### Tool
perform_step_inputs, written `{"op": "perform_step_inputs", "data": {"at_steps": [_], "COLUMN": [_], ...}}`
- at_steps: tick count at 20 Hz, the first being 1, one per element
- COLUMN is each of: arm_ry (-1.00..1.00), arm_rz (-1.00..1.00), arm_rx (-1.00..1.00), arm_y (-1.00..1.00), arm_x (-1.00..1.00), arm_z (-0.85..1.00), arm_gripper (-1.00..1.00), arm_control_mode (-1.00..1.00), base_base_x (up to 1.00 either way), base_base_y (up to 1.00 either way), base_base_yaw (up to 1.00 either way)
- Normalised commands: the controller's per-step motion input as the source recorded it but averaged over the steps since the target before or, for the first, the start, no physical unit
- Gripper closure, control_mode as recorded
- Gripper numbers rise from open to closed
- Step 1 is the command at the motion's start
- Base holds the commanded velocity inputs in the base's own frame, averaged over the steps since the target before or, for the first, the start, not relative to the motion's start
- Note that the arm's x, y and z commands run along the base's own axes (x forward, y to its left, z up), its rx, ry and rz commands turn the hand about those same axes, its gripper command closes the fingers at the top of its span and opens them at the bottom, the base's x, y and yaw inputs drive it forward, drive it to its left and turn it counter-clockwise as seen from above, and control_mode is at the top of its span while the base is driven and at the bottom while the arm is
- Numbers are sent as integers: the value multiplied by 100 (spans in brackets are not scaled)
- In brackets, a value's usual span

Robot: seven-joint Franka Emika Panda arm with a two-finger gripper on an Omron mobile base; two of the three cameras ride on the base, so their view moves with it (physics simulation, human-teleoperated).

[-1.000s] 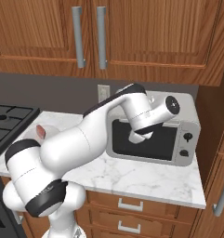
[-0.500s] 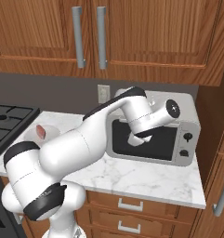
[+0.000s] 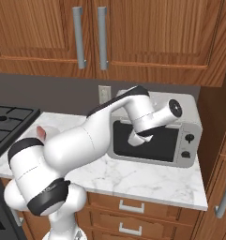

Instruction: Open the toaster oven door. Place the bread on the top rack in the toaster oven and place the steak on the bottom rack.

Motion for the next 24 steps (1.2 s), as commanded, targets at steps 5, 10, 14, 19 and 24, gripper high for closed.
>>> {"op": "perform_step_inputs", "data": {"at_steps": [5,10,14,19,24], "arm_ry": [8,10,6,3,7], "arm_rz": [0,0,0,0,0], "arm_rx": [4,6,6,7,6], "arm_y": [3,4,13,9,11], "arm_x": [2,-22,-29,-23,-23], "arm_z": [-43,-57,-52,-31,-48], "arm_gripper": [-100,-100,-100,-100,-100], "arm_control_mode": [-100,-100,-100,-100,-100], "base_base_x": [0,0,0,0,0], "base_base_y": [0,0,0,0,0], "base_base_yaw": [0,0,0,0,0]}}
